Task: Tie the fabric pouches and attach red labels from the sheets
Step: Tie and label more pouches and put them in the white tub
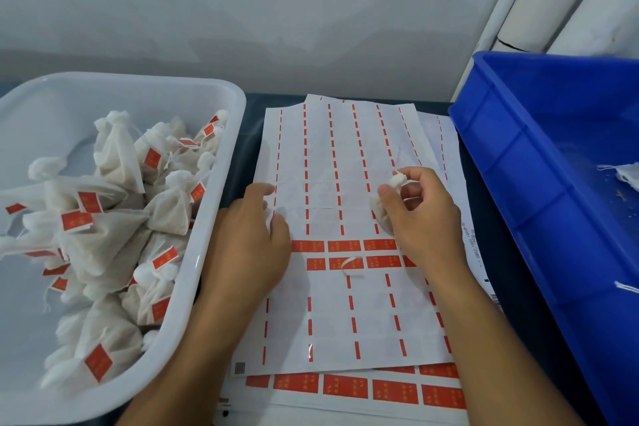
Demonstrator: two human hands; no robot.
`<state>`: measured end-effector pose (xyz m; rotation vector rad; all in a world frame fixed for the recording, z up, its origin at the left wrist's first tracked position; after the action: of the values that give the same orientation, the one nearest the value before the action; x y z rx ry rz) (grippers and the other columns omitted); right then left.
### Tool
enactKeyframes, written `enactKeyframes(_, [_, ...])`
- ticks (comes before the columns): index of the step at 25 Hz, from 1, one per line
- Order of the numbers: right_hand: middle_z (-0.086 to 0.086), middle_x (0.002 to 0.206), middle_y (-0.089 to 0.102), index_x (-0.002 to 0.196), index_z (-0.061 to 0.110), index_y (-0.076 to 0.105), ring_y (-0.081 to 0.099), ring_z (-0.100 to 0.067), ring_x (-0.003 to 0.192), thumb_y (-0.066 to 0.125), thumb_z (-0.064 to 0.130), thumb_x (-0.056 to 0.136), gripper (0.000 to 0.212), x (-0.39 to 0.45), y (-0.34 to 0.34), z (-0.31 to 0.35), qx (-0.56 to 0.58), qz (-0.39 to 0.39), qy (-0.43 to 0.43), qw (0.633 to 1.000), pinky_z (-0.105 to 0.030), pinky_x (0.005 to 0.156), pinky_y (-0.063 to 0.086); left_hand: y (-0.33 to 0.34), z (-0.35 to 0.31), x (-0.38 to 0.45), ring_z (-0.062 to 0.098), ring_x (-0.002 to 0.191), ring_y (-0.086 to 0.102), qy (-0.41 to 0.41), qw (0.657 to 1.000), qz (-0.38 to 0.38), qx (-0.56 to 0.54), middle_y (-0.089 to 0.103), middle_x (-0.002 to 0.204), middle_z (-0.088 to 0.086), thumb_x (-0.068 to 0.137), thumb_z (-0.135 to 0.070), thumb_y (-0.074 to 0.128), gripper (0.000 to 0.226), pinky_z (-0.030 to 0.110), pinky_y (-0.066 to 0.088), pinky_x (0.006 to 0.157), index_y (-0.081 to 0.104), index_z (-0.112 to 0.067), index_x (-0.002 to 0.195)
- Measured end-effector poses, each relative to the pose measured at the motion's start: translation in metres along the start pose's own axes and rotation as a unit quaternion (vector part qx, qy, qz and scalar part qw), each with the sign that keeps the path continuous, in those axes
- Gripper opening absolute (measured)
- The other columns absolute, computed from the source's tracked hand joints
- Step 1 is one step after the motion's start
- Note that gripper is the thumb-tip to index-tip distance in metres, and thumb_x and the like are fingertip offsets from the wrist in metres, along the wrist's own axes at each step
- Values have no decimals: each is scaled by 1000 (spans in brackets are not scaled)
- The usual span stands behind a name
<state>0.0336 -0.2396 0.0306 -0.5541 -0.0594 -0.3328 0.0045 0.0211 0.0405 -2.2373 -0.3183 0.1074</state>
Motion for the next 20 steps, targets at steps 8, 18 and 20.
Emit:
enactKeyframes(8, [19,104,57,121,39,48,58,1,78,65,48,97,31,1,-4,-6,-4,-7,26,1000,-12,61,39,2,10,-22,5,102,58,-2,997,33,-74,55,134,-19,86,-44,78,64,36,57,89,42,-47,139])
enactKeyframes(18, [0,138,59,142,32,44,62,-18,109,65,47,97,51,-2,-5,5,-101,25,20,994,-41,93,58,18,25,-47,11,101,74,-108,908,143,-378,62,124,-29,76,-16,90,101,38,65,71,30,-64,140])
enactKeyframes(20, [0,149,49,150,33,35,57,-21,122,65,50,96,64,-5,-8,7,-165,32,6,986,-41,96,55,20,28,-49,24,97,77,-147,878,150,-430,70,124,-13,80,-11,85,96,52,64,77,32,-55,146])
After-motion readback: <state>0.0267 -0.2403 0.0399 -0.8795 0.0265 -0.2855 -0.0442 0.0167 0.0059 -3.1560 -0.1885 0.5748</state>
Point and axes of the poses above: each hand's wrist, its own x-axis towards the middle knuckle, its own y-axis out of the palm, z = x × y, the point moved 8 cm from there along x, towards the middle knuckle
